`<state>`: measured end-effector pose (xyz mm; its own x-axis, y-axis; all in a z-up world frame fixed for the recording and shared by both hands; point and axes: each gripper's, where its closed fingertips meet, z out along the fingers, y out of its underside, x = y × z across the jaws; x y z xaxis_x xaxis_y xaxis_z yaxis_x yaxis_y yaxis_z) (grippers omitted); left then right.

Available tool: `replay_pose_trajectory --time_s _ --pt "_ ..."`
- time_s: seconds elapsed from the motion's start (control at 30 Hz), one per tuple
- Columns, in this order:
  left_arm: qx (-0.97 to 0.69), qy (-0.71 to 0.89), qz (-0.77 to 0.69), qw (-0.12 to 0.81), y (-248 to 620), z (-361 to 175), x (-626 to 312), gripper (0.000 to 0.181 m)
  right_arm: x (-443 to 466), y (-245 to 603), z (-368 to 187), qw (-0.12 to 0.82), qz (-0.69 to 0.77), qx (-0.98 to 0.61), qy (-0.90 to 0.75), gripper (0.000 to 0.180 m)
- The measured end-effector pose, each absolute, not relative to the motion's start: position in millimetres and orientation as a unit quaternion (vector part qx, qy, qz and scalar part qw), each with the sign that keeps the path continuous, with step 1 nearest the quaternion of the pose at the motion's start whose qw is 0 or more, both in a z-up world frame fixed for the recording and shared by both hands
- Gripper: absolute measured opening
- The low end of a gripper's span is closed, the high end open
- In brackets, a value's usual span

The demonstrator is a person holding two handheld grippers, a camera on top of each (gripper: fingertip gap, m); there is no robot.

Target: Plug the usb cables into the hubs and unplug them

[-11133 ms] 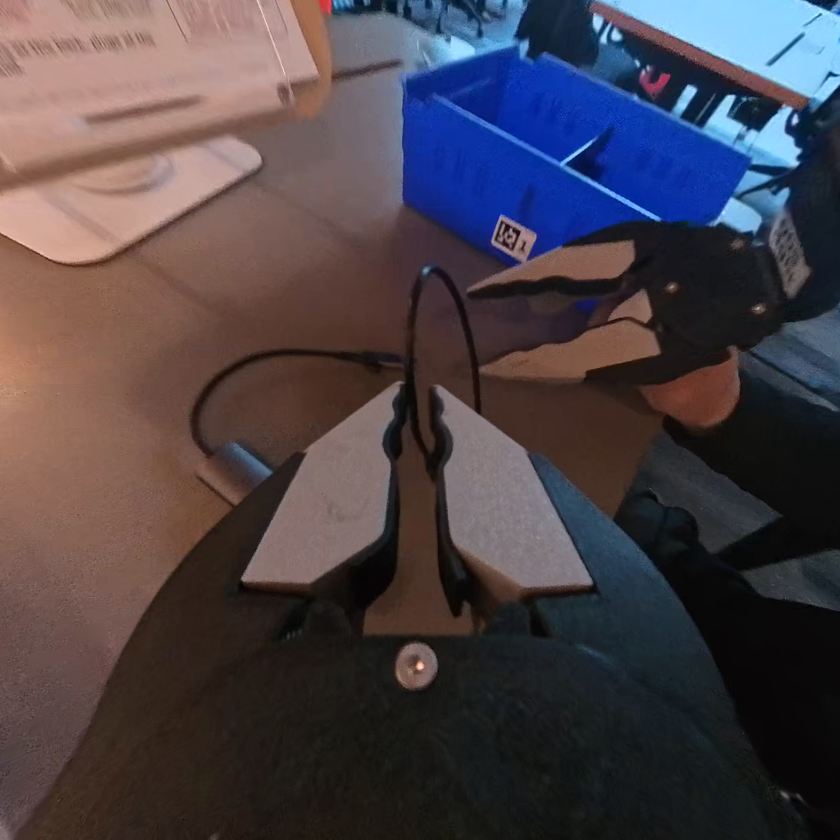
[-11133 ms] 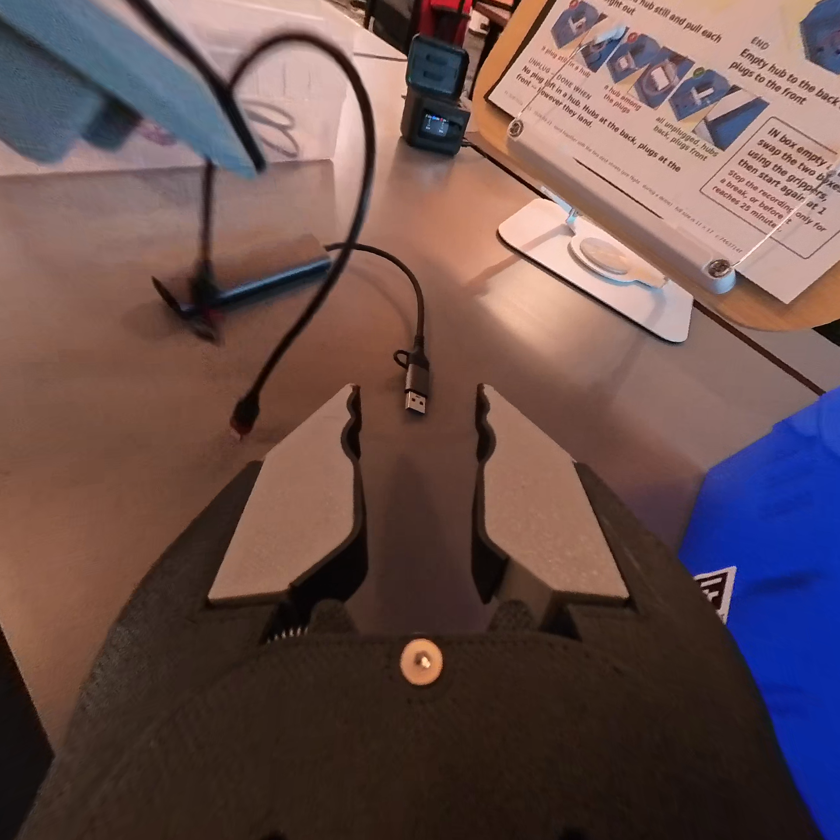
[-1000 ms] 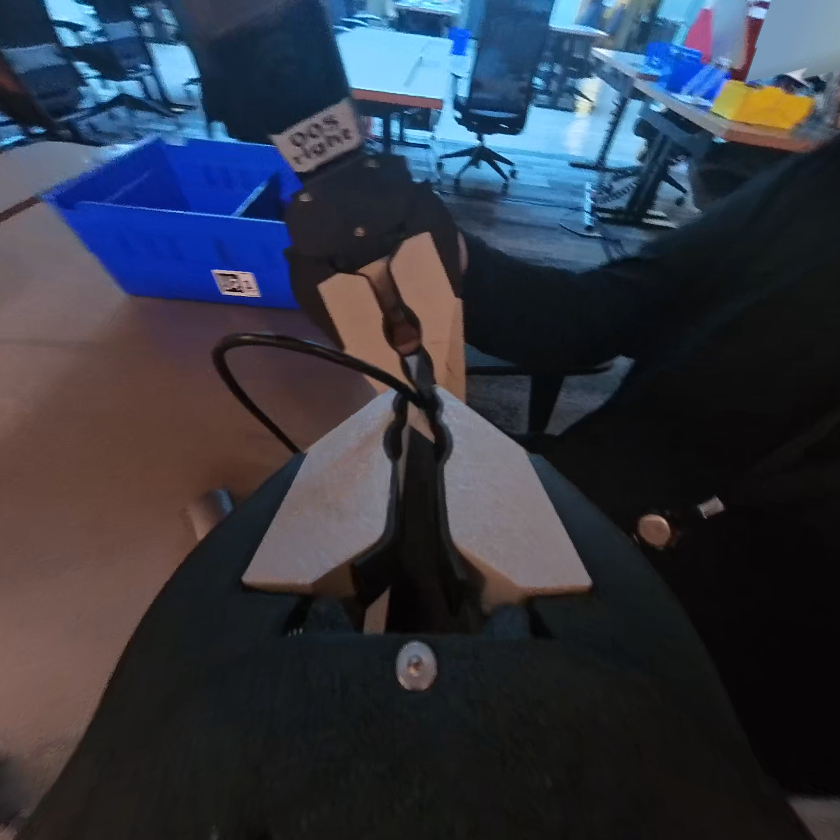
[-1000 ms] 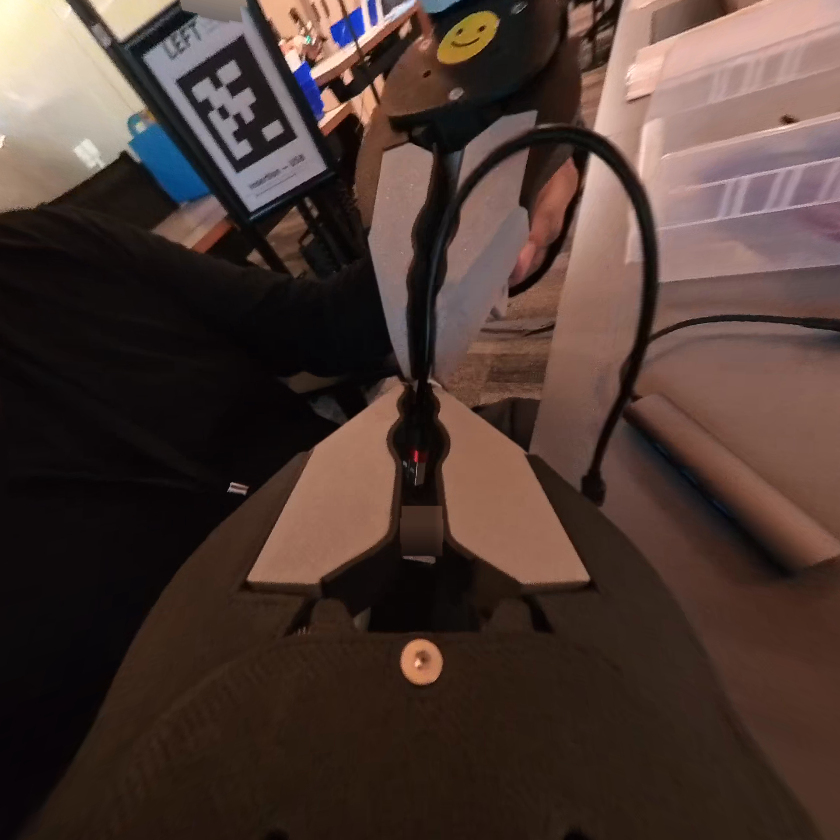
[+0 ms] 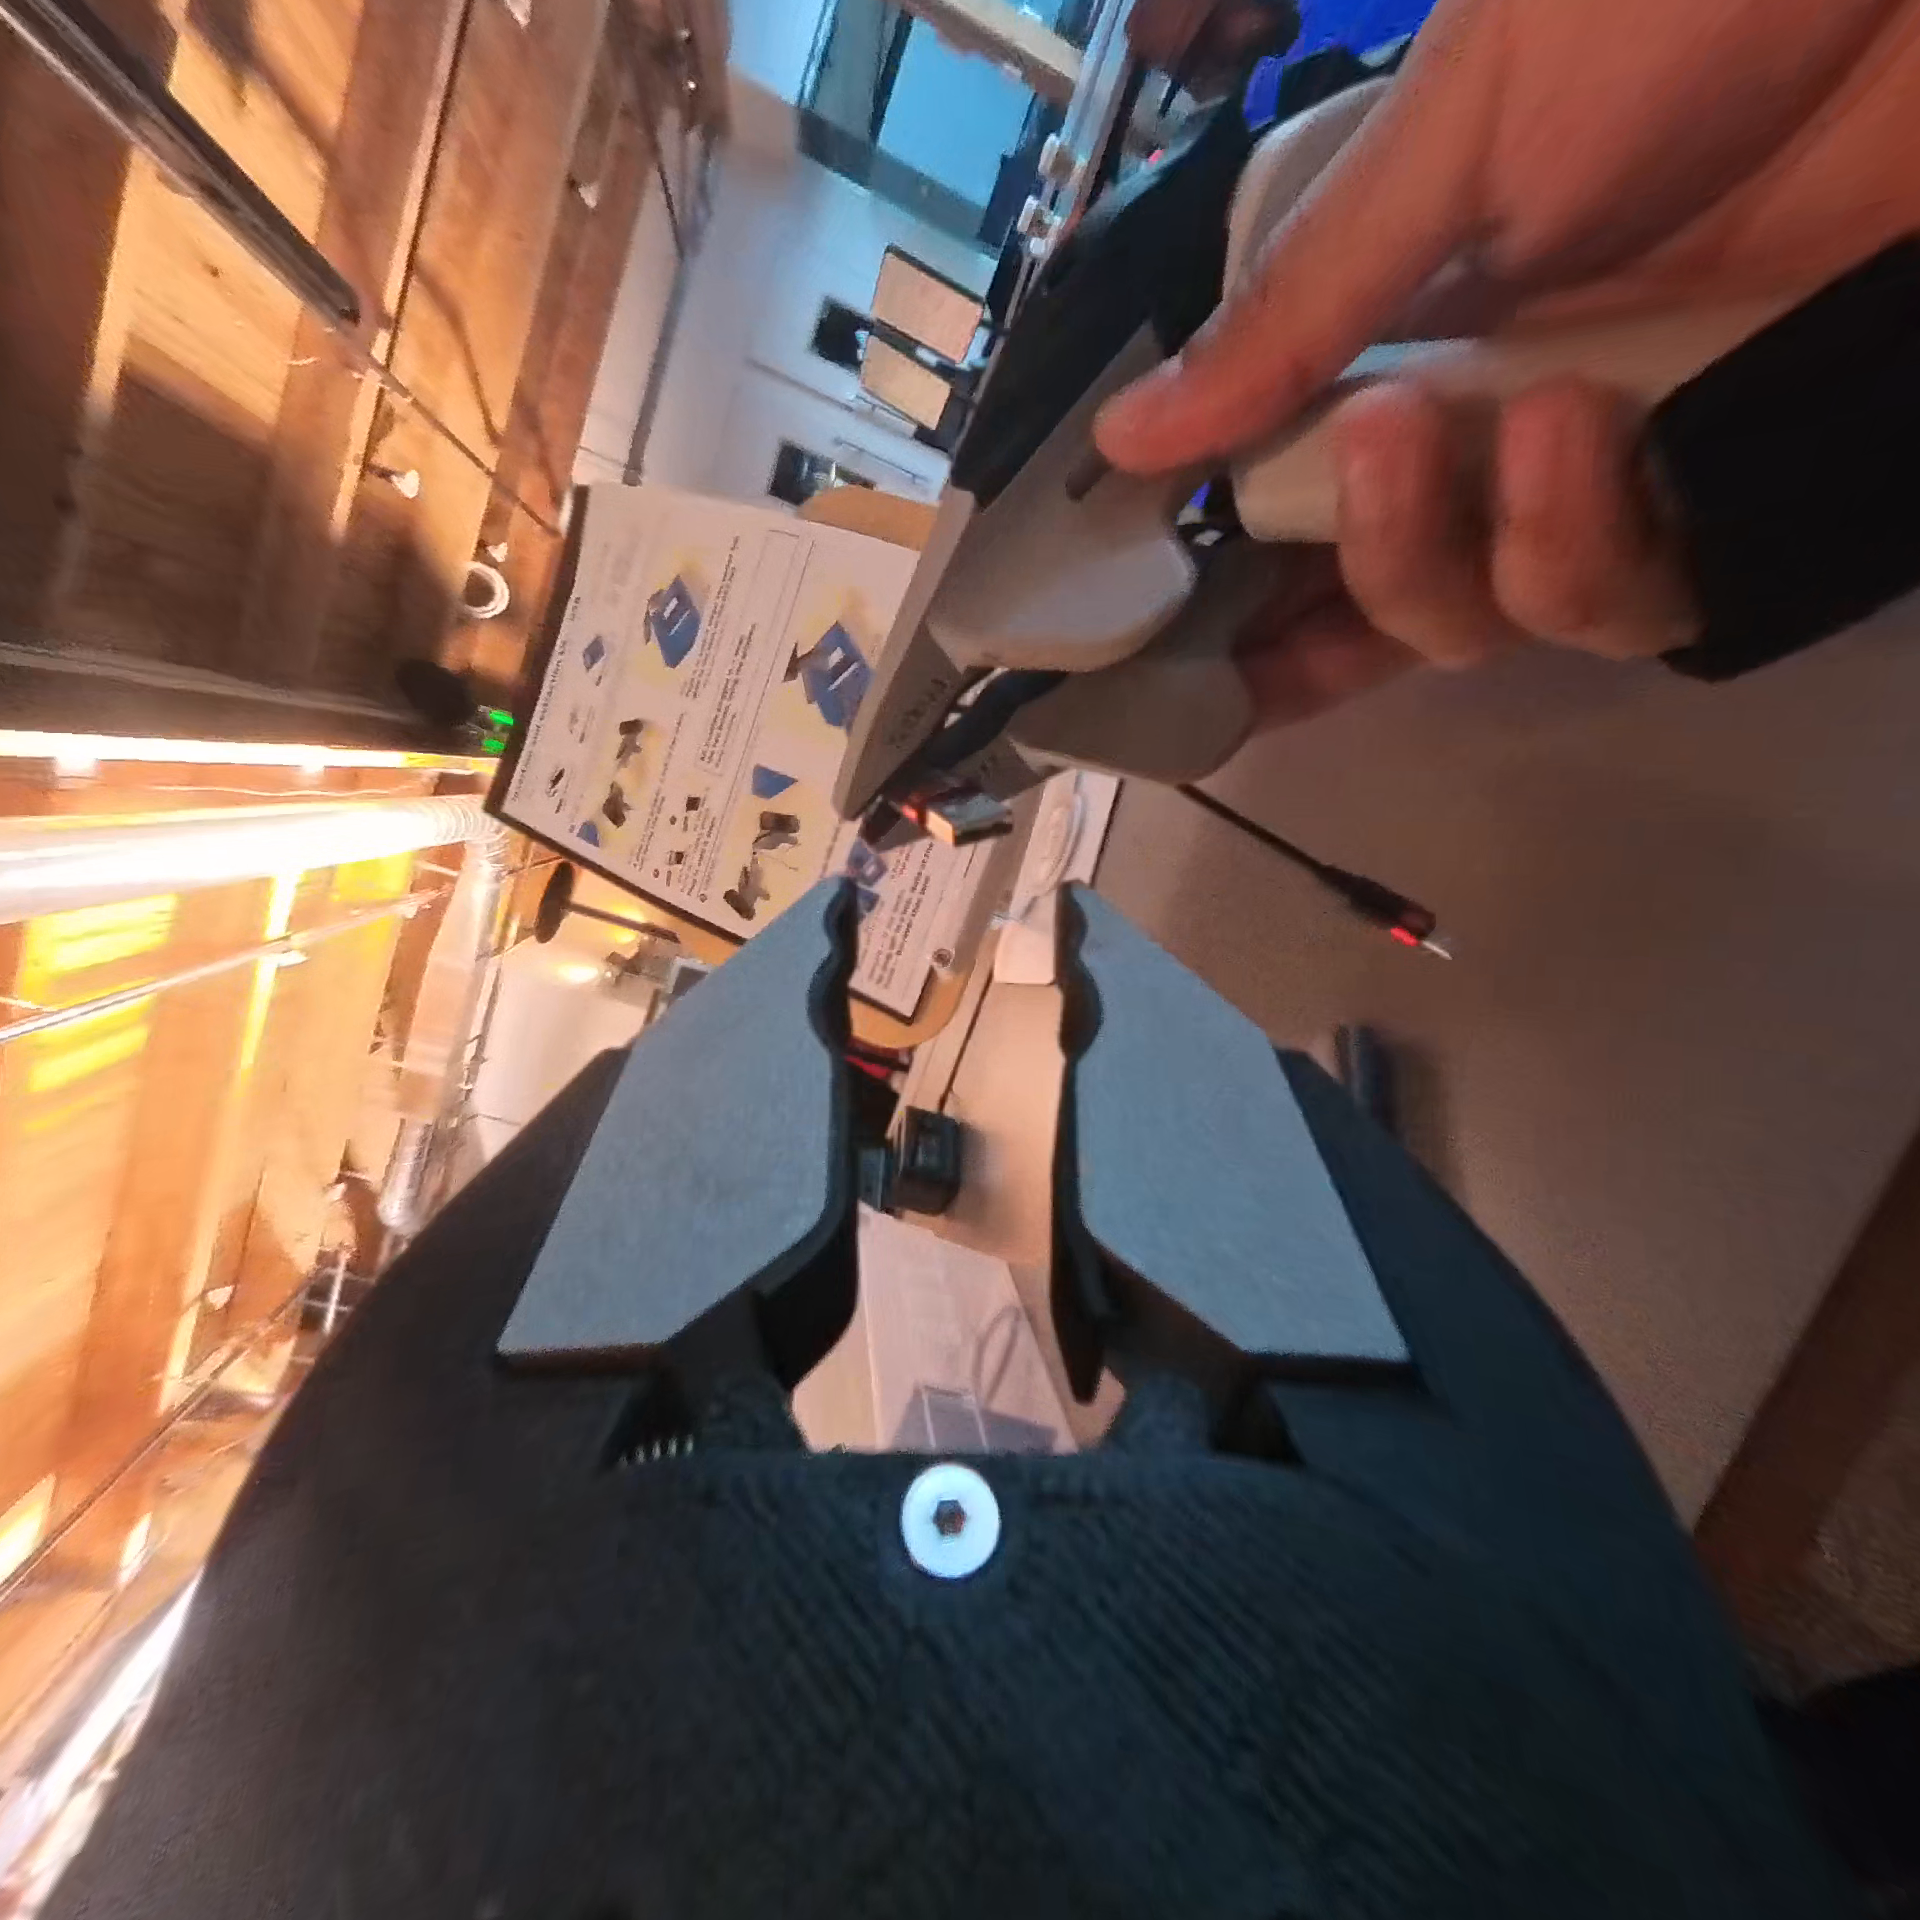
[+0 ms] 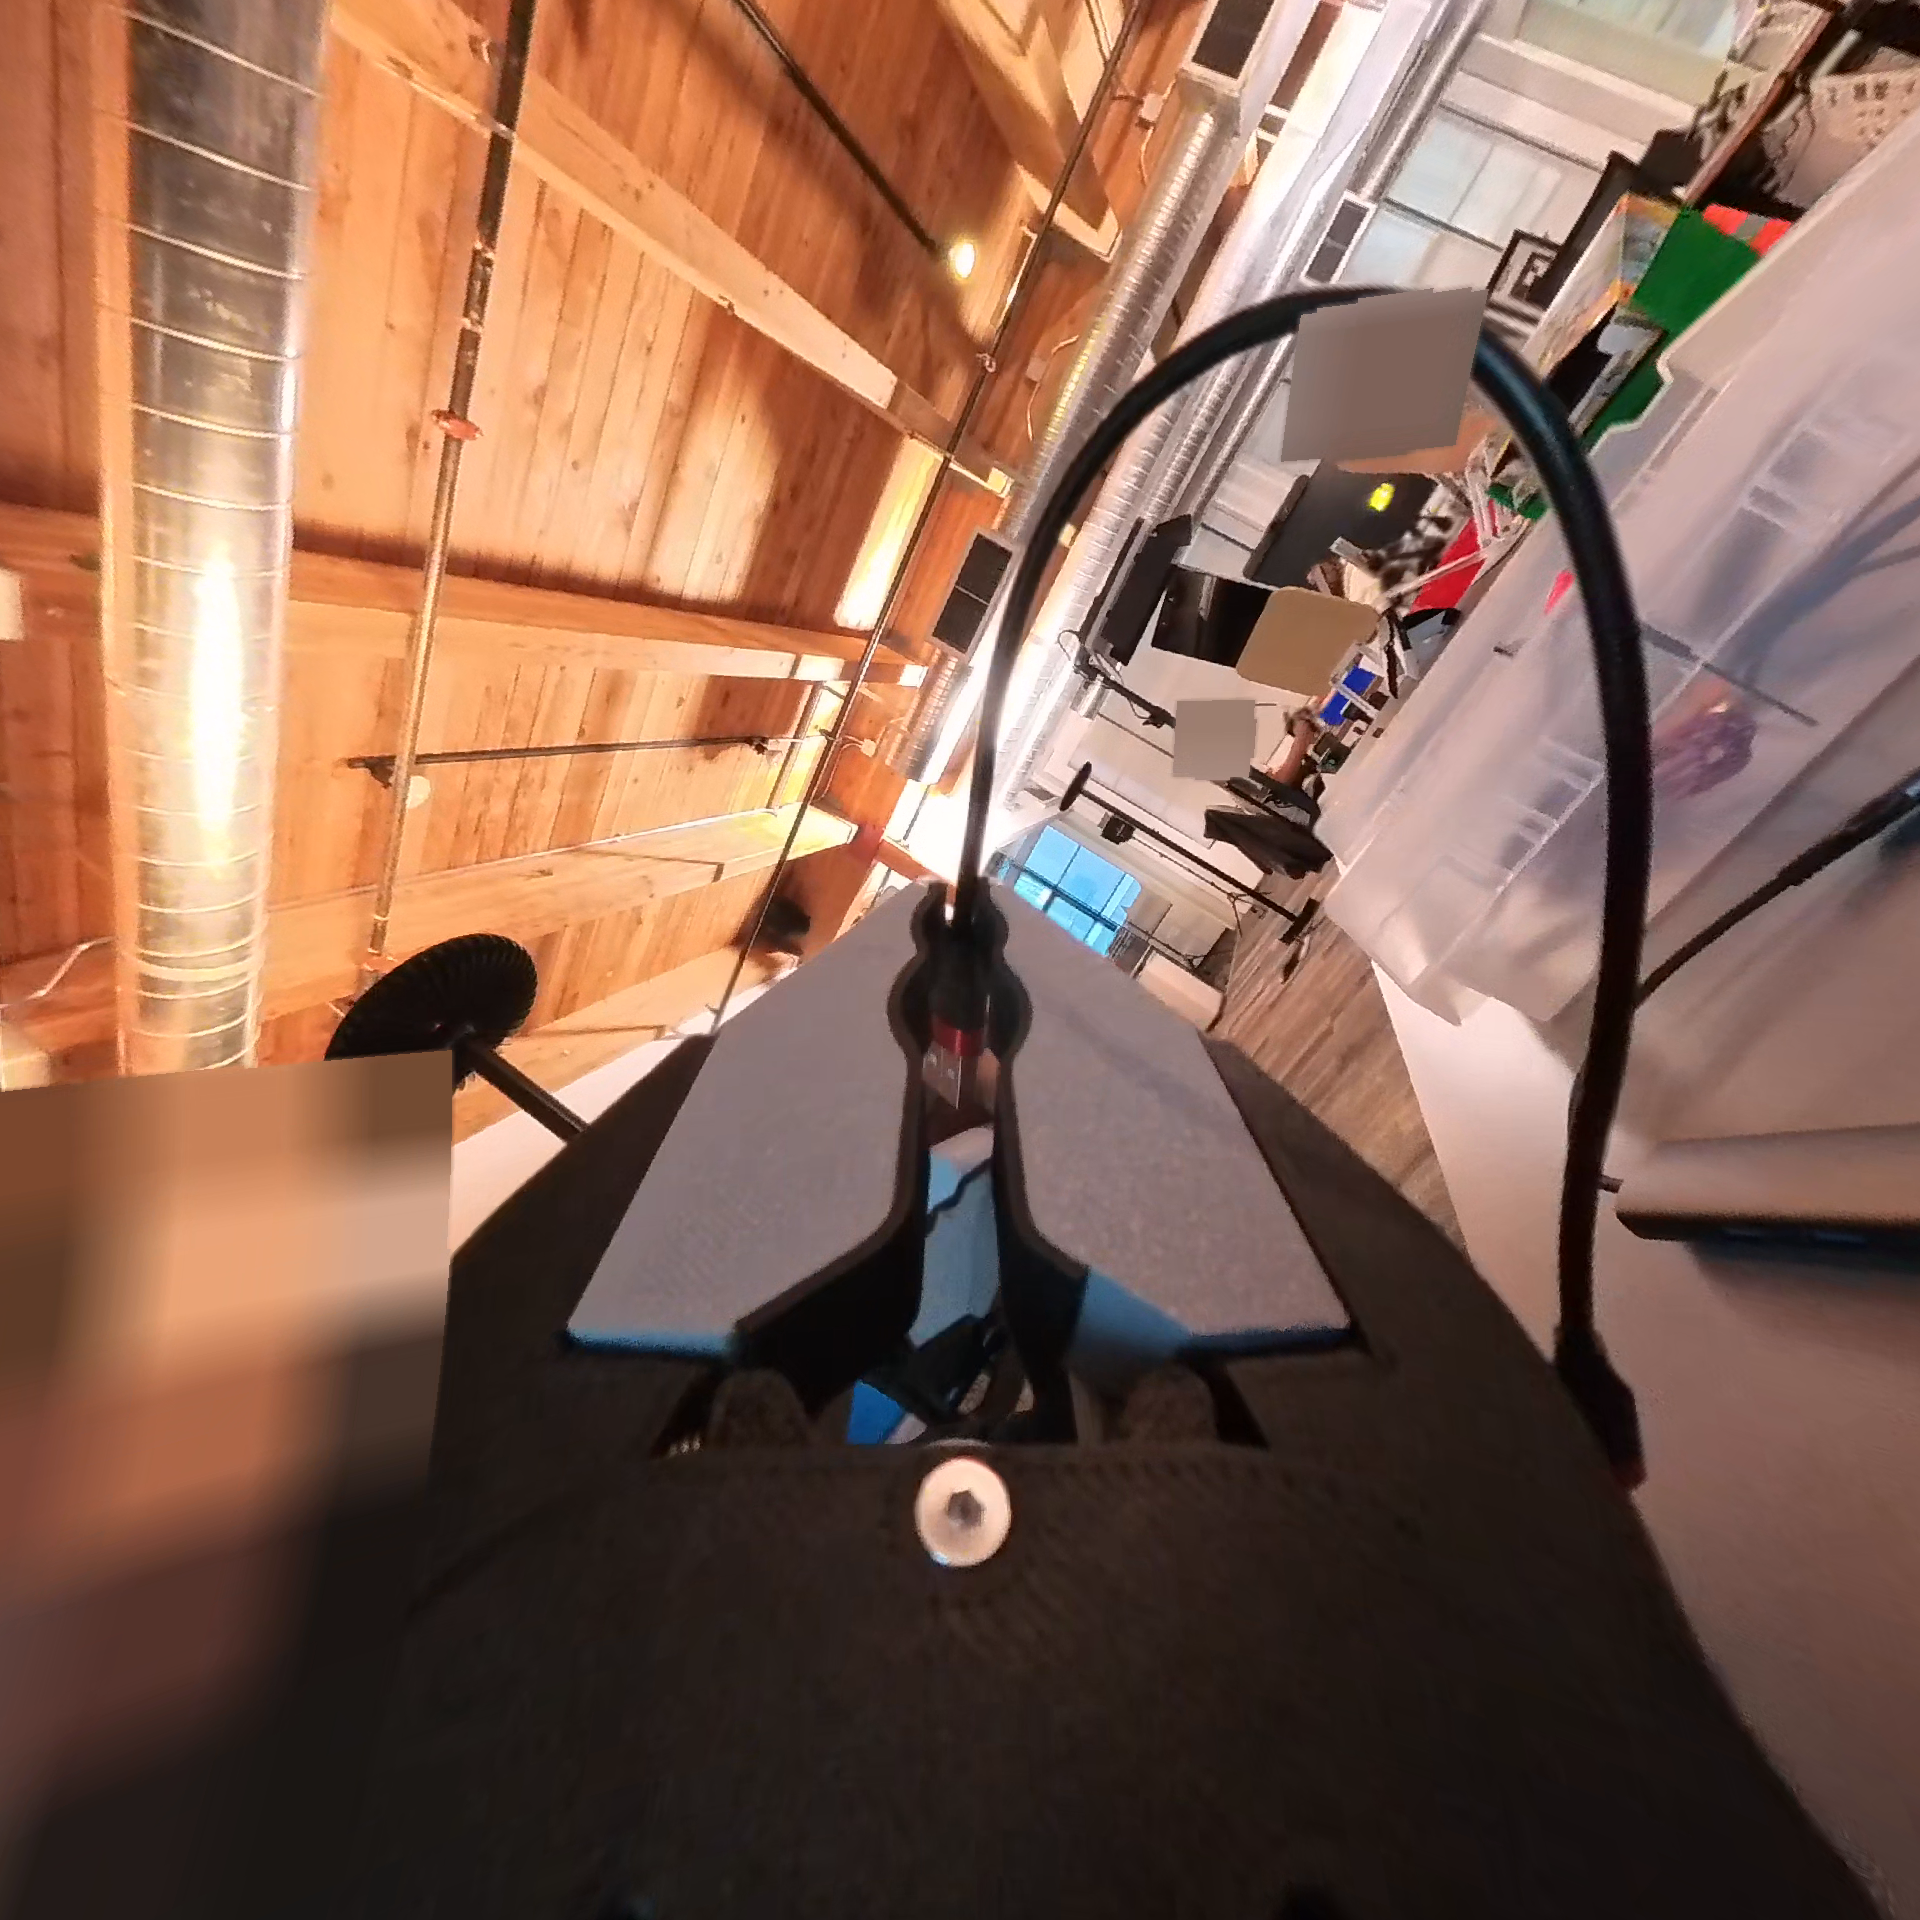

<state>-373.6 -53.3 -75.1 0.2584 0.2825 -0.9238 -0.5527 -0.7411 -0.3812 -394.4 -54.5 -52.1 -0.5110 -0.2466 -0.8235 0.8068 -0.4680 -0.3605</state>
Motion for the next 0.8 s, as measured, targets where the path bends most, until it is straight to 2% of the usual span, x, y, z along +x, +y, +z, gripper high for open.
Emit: replay_pose_trajectory --time_s 0.1,0.23,0.33,0.4,0.67,0.8 --pt "-0.703 0.099 0.614 0.344 -50.9 -77.1 -375.4 0.035 -395.5 -58.0 -56.1 0.351 -0.775 0.367 0.375 0.001" --pt "-0.675 0.116 0.650 0.329 -48.1 -74.1 -373.3 0.029 -397.7 -62.7 -62.3 0.358 -0.769 0.384 0.364 0.001" --pt "-0.671 0.115 0.666 0.306 -49.3 -77.5 -378.2 0.017 -394.0 -67.8 -62.9 0.359 -0.768 0.379 0.373 0.001" --pt "-0.667 0.107 0.676 0.294 -52.9 -78.0 -384.2 0.018 -392.3 -69.5 -62.4 0.365 -0.766 0.378 0.370 0.001" --pt "-0.671 0.079 0.653 0.343 -56.6 -73.6 -383.4 0.012 -389.3 -68.1 -59.3 0.337 -0.777 0.365 0.386 0.001" --pt "-0.692 0.035 0.582 0.425 -53.8 -69.4 -379.7 0.012 -386.9 -66.2 -54.3 0.301 -0.791 0.347 0.405 0.003"
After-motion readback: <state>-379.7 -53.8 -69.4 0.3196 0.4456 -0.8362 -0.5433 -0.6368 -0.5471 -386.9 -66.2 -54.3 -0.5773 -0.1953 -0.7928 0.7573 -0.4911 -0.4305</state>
